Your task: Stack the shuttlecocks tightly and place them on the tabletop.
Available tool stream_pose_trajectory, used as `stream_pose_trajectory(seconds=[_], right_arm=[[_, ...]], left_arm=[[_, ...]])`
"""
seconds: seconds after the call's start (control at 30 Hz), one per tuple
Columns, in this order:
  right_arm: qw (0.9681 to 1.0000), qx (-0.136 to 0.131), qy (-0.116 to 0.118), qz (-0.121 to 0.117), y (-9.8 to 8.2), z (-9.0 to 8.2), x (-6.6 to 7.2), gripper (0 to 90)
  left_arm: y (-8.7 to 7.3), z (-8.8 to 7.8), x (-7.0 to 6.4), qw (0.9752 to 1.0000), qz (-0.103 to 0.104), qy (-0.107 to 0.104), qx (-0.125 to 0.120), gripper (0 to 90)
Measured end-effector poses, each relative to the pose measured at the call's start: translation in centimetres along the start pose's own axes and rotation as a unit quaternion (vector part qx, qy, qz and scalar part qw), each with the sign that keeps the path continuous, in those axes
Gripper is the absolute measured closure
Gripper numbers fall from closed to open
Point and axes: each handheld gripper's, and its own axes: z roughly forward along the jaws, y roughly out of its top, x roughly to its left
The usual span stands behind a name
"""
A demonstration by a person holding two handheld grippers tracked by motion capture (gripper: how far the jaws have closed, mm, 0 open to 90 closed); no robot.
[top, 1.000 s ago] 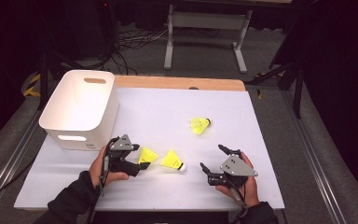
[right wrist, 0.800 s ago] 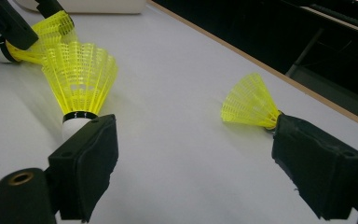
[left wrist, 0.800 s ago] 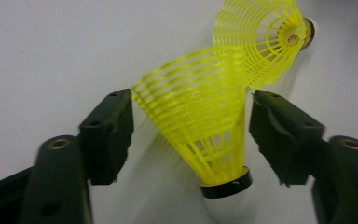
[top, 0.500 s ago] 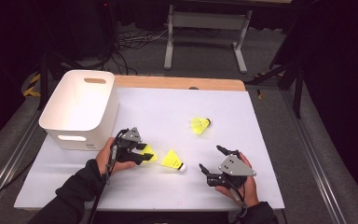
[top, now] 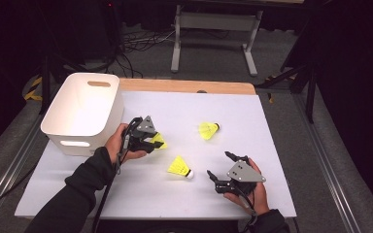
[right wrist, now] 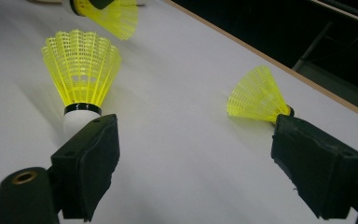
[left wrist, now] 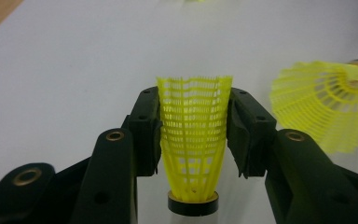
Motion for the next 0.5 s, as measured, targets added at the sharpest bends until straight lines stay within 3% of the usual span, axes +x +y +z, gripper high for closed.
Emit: stream_pose_trajectory(seconds=[0.1, 0.27, 0.4, 0.5], right_arm=[[1.0, 0.001, 0.001, 0.0, -0.1, 0.0, 0.0, 16.1], [1.0, 0.001, 0.0, 0.0, -0.1, 0.0, -0.2, 16.1], [1.0, 0.0, 0.001, 0.0, -0.1, 0.0, -0.2, 16.1], [1.0, 0.001, 0.002, -0.002, -0.1, 0.0, -0.1, 16.1]], left_arm=[[0.4, 1.0, 0.4, 0.9999, 0.012, 0.007, 0.007, 57.7], [0.2, 2.3, 0.6, 0.9994, 0.022, 0.001, 0.028, 55.6], [0.0, 2.3, 0.9, 0.9996, 0.012, -0.004, 0.025, 55.2], [0.0, 2.3, 1.0, 0.9995, 0.005, -0.007, 0.029, 48.9]])
